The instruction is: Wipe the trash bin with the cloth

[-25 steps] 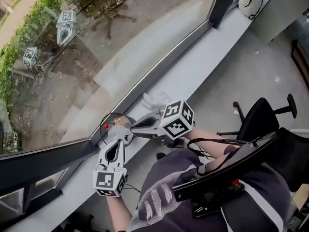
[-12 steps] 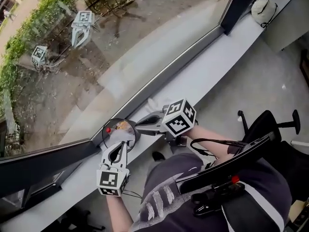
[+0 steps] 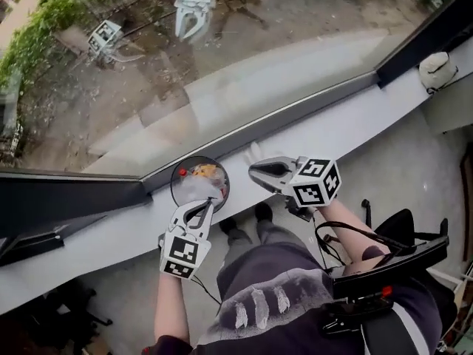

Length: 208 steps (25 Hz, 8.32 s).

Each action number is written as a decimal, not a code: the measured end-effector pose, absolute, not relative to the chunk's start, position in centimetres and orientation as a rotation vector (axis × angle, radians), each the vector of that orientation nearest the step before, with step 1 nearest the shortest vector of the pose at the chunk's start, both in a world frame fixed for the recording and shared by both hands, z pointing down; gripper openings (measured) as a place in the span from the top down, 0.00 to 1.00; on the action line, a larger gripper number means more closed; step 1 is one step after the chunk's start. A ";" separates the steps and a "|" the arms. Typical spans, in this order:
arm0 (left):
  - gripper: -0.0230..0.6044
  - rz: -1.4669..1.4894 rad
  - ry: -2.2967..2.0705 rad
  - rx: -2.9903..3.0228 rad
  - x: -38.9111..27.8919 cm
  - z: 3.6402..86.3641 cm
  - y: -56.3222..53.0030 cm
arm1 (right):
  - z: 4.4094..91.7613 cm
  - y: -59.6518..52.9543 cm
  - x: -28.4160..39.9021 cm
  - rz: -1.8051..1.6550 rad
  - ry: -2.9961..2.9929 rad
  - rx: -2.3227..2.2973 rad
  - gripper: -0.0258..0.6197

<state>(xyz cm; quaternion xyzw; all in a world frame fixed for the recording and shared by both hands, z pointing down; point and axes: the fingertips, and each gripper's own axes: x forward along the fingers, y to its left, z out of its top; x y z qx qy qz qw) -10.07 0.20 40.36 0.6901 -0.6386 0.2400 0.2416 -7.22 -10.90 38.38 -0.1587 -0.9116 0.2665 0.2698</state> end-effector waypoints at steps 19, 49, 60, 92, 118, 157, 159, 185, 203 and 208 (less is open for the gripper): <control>0.44 1.315 -1.444 1.724 -9.4 61.4 7.7 | 73.6 -19.6 -3.7 -0.174 -1.771 -0.167 0.53; 0.61 1.122 -1.350 1.757 -6.4 57.3 5.1 | 62.2 -14.1 -15.1 0.760 -2.399 -0.279 0.89; 0.76 1.530 -1.315 1.706 -10.9 62.6 9.4 | 67.4 -6.0 -11.2 0.479 -2.149 -0.476 0.88; 0.73 1.290 -1.396 1.620 -11.6 62.0 9.6 | 66.4 -1.8 -8.1 0.203 -2.038 -0.539 0.88; 0.44 1.391 -1.371 1.655 -13.0 62.8 10.6 | 66.4 -10.7 -8.1 0.119 -2.080 -0.266 0.88; 0.70 1.123 -1.418 1.526 -9.8 62.3 7.6 | 69.2 5.4 -6.8 -0.050 -1.927 -0.746 0.88; 0.72 1.045 -1.444 1.501 -9.3 61.9 6.8 | 68.7 7.8 -6.0 -0.053 -1.914 -0.829 0.88; 0.74 1.130 -1.427 1.550 -10.0 61.7 8.6 | 68.0 0.9 -7.9 -0.118 -1.978 -0.618 0.88; 0.59 1.501 -1.261 1.616 -11.8 61.6 12.2 | 66.5 -3.8 -7.5 -0.039 -2.029 -0.550 0.88; 0.75 1.439 -1.335 1.564 -12.1 62.8 11.9 | 68.2 -4.0 -8.7 -0.064 -1.985 -0.502 0.88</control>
